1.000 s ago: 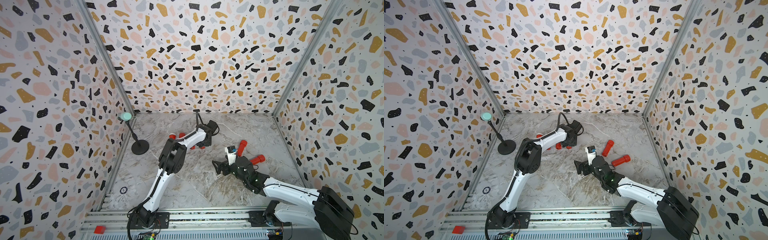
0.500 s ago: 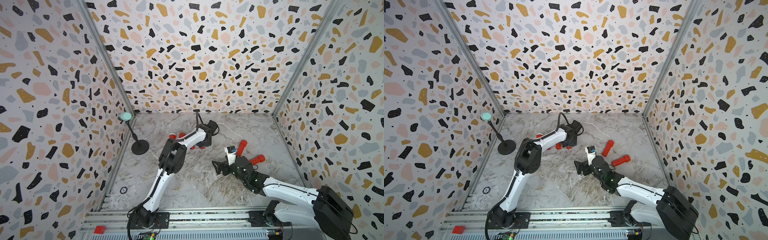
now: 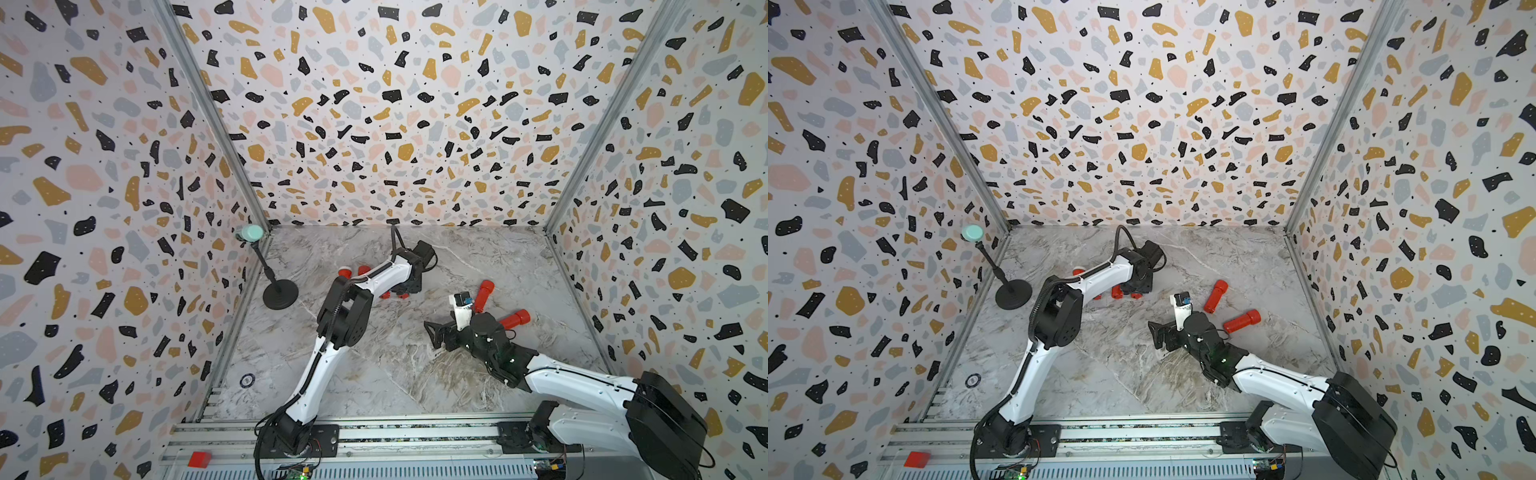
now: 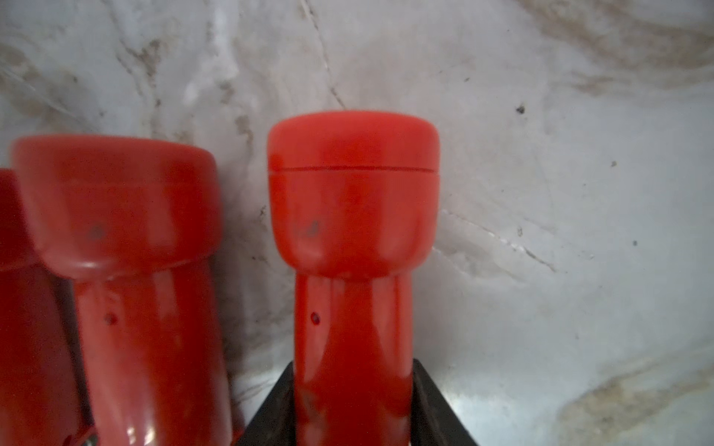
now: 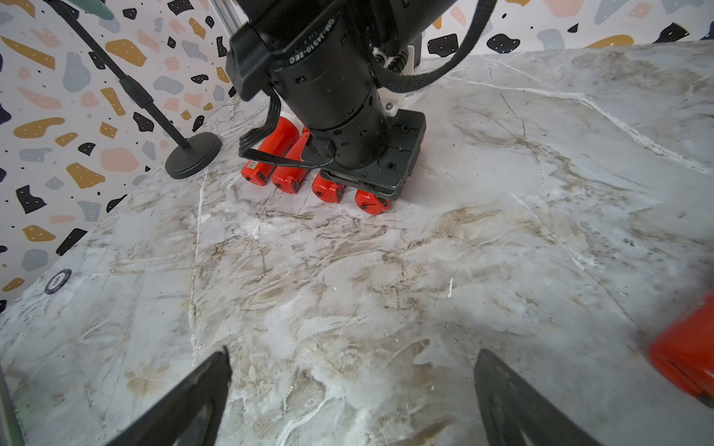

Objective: Close the plug at the bottom of the flashlight
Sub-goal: Place the flashlight at the center of the board.

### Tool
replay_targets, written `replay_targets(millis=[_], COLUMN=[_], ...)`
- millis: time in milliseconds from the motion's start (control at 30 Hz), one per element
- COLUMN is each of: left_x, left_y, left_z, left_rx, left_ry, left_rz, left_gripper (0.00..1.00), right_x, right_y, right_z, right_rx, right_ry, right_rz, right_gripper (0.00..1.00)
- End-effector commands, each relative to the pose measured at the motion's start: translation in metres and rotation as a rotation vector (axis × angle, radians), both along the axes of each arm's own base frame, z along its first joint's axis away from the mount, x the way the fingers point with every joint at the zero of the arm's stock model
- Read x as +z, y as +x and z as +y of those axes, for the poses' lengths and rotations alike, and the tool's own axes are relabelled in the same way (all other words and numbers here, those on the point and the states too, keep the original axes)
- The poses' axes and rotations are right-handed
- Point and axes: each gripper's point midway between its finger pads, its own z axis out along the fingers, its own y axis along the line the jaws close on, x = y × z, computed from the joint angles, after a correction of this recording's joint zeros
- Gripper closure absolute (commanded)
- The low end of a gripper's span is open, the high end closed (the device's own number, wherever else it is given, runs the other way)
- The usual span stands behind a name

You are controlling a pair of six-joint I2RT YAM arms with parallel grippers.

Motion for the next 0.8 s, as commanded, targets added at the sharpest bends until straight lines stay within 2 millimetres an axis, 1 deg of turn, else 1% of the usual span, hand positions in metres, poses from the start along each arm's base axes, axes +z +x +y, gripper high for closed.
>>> replay_targets(millis=[0, 767], left_x=[0.001, 0.048], left_y=[-0.005, -0.002], left_z=[0.002, -0.015], left_rx=[-0.005, -0.018], left_ry=[0.011, -0.057], left_rz=[0.013, -0.052], left_gripper=[0.55, 0.52], right_x=[0.007, 0.011], right_y=[0.000, 0.001], right_z=[0.003, 0.000], right_rx=[0.006, -0.013], right_ry=[0.026, 0.030], right_rz=[-0.014, -0.024], right_gripper=[0.00, 0.00])
